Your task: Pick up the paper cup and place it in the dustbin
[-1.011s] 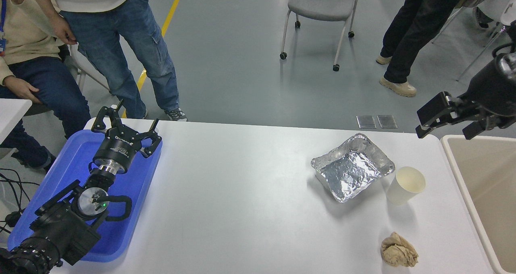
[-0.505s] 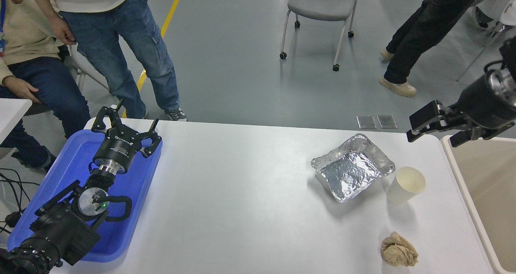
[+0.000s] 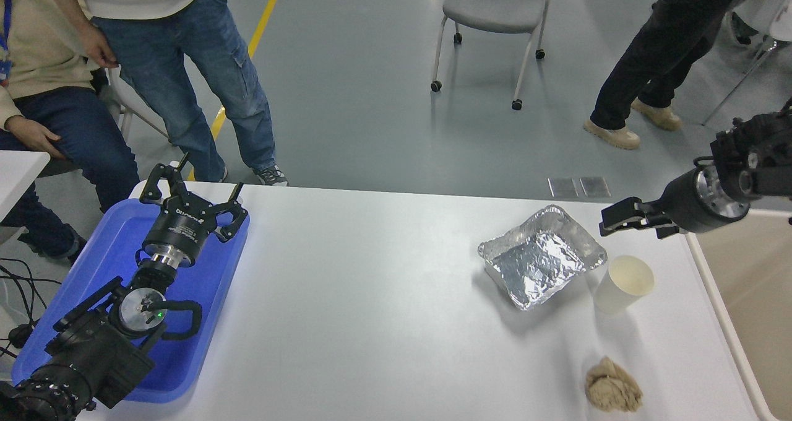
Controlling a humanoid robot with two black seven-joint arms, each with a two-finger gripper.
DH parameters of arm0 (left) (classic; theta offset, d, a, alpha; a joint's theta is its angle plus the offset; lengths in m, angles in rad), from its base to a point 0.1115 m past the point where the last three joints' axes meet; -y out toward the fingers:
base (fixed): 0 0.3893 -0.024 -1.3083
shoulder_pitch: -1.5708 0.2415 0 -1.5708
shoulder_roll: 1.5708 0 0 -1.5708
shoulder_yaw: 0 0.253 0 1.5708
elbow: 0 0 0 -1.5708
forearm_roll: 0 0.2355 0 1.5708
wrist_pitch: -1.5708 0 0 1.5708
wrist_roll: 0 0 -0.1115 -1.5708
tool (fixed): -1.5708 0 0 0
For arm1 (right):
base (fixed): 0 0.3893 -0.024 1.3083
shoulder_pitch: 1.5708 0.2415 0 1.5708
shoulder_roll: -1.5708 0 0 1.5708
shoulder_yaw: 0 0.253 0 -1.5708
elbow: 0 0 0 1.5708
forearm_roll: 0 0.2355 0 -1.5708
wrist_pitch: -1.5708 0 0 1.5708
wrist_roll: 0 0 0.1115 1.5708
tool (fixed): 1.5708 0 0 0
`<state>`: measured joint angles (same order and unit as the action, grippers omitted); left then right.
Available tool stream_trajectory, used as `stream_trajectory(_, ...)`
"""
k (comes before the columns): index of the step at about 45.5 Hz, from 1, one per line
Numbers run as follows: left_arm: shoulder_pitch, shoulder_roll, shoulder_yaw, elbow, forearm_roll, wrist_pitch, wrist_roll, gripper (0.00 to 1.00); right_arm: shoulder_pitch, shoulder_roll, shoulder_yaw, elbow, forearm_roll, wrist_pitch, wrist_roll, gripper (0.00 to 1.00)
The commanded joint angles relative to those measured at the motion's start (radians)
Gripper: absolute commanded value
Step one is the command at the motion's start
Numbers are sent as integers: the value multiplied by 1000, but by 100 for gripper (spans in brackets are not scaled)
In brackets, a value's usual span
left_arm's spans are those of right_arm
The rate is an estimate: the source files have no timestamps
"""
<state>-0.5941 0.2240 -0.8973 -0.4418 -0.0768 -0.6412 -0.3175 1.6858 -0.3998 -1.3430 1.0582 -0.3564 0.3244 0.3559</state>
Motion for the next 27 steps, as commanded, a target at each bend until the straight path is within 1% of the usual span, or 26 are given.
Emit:
stream_trajectory(1,0,0,1,0,0,0,0,100,-169,9,7,-139,1,-21,1,99)
stream_trajectory(12,0,0,1,0,0,0,0,100,-230,-2,27,-149,-1,-25,1,99)
stream_trajectory(27,0,0,1,0,0,0,0,100,-330,-4,90,-210,1,-122,0,99)
